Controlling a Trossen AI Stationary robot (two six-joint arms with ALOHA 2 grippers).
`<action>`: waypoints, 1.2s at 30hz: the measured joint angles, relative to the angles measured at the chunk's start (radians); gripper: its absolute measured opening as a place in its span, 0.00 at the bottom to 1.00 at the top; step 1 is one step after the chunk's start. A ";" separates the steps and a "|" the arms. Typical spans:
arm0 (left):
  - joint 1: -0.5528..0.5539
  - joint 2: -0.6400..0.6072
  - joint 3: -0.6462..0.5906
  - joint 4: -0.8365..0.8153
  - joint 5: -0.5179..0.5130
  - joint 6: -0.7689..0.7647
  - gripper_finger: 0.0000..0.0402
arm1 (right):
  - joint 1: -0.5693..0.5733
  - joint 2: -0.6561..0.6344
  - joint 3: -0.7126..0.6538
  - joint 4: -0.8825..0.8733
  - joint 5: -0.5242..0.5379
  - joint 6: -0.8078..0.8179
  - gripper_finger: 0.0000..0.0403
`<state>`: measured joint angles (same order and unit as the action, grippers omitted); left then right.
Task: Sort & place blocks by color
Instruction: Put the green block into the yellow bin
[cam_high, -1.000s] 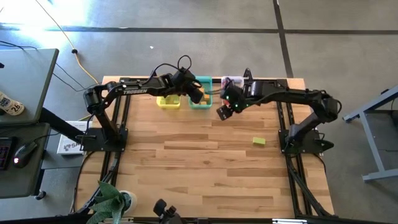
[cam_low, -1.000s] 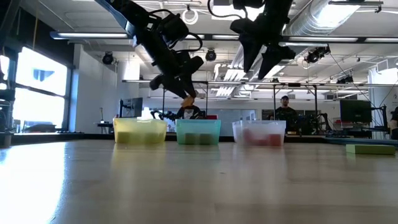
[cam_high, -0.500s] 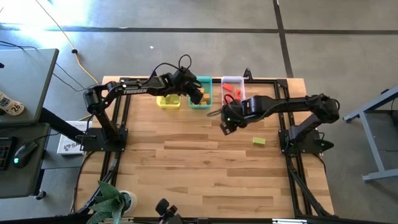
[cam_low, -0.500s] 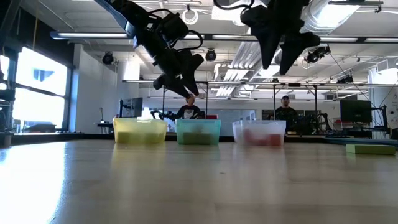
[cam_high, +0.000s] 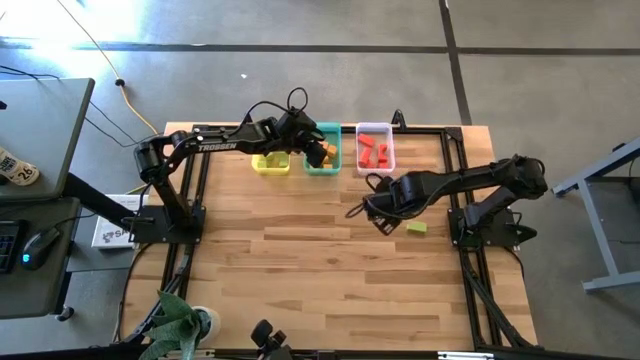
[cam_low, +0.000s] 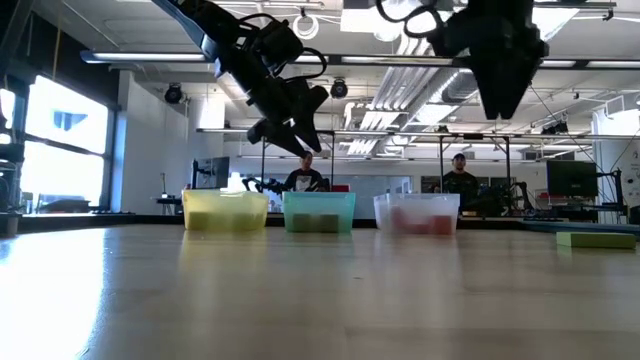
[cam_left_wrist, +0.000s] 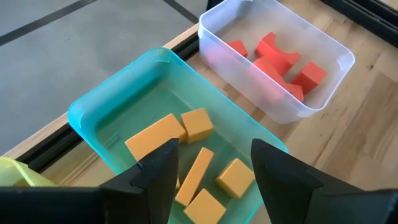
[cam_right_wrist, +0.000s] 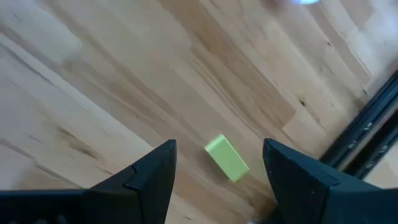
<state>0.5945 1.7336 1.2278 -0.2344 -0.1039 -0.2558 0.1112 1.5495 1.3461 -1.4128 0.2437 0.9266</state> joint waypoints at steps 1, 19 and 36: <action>0.000 0.000 0.000 0.000 0.007 0.000 0.47 | 0.002 -0.001 -0.017 0.000 -0.007 -0.015 0.56; 0.000 0.000 0.000 0.000 0.022 -0.002 0.47 | -0.031 -0.097 -0.381 0.169 -0.159 -0.259 0.56; -0.001 0.000 0.000 0.000 0.067 0.006 0.47 | -0.139 -0.183 -0.657 0.416 -0.242 -0.576 0.56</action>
<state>0.5938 1.7339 1.2278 -0.2340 -0.0371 -0.2502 -0.0274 1.3663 0.6894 -0.9969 0.0019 0.3505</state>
